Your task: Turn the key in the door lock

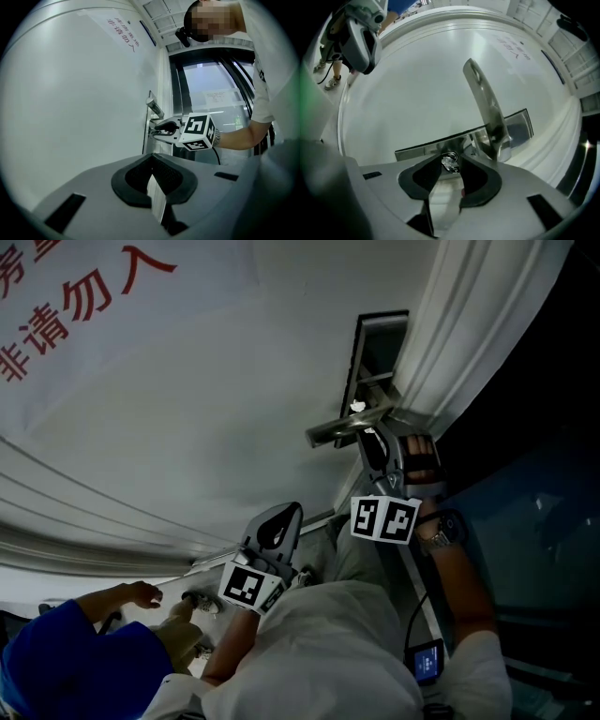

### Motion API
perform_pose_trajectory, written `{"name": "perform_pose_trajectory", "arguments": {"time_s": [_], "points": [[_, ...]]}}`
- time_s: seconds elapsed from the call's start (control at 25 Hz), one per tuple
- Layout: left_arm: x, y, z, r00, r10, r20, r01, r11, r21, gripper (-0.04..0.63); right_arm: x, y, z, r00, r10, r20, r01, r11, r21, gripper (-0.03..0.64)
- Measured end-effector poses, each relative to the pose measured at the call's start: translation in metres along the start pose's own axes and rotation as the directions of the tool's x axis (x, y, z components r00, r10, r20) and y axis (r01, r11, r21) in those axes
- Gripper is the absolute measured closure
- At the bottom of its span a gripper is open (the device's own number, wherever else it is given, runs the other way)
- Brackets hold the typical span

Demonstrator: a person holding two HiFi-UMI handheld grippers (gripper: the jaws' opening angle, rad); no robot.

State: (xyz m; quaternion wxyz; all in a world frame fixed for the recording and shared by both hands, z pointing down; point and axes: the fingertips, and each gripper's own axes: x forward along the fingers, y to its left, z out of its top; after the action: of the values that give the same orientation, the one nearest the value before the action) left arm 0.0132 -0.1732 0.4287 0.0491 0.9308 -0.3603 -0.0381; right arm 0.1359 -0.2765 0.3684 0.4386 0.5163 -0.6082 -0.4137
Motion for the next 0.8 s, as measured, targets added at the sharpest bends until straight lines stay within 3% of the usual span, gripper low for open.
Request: {"name": "perform_pose_trajectory", "arguments": {"time_s": [0.16, 0.28, 0.4, 0.68, 0.76, 0.8], "points": [[-0.002, 0.003, 0.000, 1.000, 0.000, 0.011, 0.000, 1.000, -0.005, 0.592, 0.001, 0.001, 0.000, 1.000, -0.012, 0.002, 0.012, 0.999, 0.041, 0.508], [-0.003, 0.005, -0.001, 1.000, 0.010, 0.008, -0.010, 1.000, -0.008, 0.592, 0.000, -0.002, 0.000, 1.000, -0.008, 0.013, 0.006, 0.987, 0.158, 0.509], [-0.004, 0.006, 0.000, 1.000, 0.011, -0.002, -0.011, 1.000, -0.007, 0.592, -0.001, -0.005, 0.000, 1.000, 0.014, 0.024, -0.021, 0.953, 0.303, 0.508], [-0.003, 0.005, 0.005, 1.000, 0.005, 0.026, -0.004, 1.000, -0.013, 0.592, 0.001, -0.010, -0.002, 0.997, 0.043, 0.062, -0.070, 0.832, 0.550, 0.508], [-0.003, 0.006, 0.002, 1.000, 0.012, 0.007, -0.012, 1.000, -0.011, 0.592, 0.002, -0.011, -0.002, 0.995, 0.060, 0.081, -0.097, 0.776, 0.623, 0.508], [-0.004, 0.007, 0.001, 1.000, 0.014, 0.001, -0.014, 1.000, -0.011, 0.592, 0.002, -0.012, -0.003, 0.993, 0.073, 0.093, -0.117, 0.732, 0.671, 0.508]]}}
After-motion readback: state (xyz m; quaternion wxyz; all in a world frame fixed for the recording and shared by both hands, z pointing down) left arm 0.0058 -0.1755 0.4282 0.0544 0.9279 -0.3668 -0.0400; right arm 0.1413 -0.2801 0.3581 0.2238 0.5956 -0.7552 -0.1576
